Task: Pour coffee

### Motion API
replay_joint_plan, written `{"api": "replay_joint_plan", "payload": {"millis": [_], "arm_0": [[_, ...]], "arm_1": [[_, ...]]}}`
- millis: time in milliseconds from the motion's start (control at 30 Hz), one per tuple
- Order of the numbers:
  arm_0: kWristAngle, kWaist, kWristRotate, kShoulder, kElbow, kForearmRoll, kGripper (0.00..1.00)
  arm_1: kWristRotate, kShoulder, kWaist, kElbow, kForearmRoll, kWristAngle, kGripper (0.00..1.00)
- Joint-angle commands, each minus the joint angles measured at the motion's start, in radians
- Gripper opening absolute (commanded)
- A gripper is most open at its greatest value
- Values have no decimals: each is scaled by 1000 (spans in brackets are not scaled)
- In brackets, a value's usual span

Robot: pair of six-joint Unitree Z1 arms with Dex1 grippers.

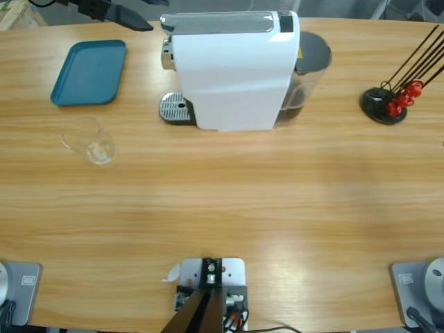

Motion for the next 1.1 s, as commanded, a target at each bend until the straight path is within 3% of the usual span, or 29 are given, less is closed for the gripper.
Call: {"api": "replay_joint_plan", "payload": {"millis": [33,533,667,700,767,1100], "arm_0": [[5,-2,3,62,-4,0,371],[-23,-7,3,71,-8,-9,344],[-24,-7,4,70,-11,-11,131],[-25,-7,5,71,-11,-11,127],[-26,-7,3,71,-11,-11,29],[-53,-7,6,73,-11,-28,16]], "arm_1": [[11,41,8,1,-1,-19,945],[10,46,8,-1,1,-19,945],[11,48,8,-1,1,-19,945],[10,47,8,-1,1,-19,945],[11,48,8,-2,1,-19,945],[11,51,8,-2,1,-19,945]]}}
